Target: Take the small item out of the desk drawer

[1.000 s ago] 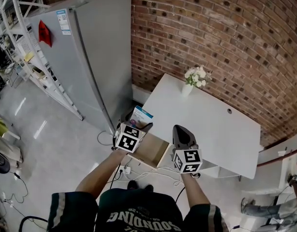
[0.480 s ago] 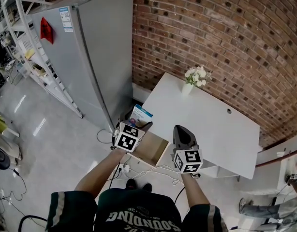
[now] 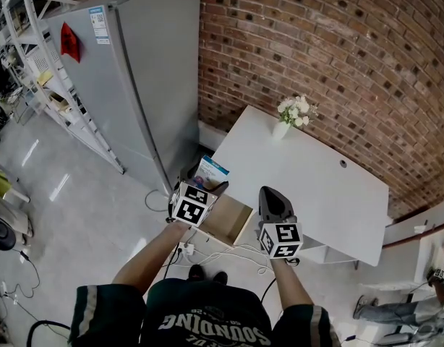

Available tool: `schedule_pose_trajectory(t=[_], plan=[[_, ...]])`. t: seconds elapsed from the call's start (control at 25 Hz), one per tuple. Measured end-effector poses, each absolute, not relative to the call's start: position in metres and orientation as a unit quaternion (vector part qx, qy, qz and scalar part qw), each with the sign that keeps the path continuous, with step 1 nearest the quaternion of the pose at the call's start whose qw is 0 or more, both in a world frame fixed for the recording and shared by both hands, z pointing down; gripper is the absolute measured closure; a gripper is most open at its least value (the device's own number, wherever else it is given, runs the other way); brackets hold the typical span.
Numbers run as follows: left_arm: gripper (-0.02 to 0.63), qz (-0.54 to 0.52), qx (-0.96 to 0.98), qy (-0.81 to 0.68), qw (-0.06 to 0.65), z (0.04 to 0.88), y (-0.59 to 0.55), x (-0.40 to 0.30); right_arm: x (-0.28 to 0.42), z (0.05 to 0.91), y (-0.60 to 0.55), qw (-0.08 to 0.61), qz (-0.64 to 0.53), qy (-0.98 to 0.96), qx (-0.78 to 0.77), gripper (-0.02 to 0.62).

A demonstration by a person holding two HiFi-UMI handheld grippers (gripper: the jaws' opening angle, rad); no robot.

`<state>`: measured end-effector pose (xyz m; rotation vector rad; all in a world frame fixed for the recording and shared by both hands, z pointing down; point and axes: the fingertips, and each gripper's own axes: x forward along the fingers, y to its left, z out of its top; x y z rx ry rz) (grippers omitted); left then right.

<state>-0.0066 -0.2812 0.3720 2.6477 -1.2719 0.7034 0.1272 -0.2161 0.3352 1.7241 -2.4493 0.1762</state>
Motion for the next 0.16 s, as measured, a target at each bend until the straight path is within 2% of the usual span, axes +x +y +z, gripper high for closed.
schedule_pose_trajectory(t=[0.16], plan=[[0.167,0.231,0.876,-0.42,0.061,0.375,-0.2808,-0.0048,0.1277,0.3386,-0.2157,0.071,0.059,-0.814,0.573,0.571]])
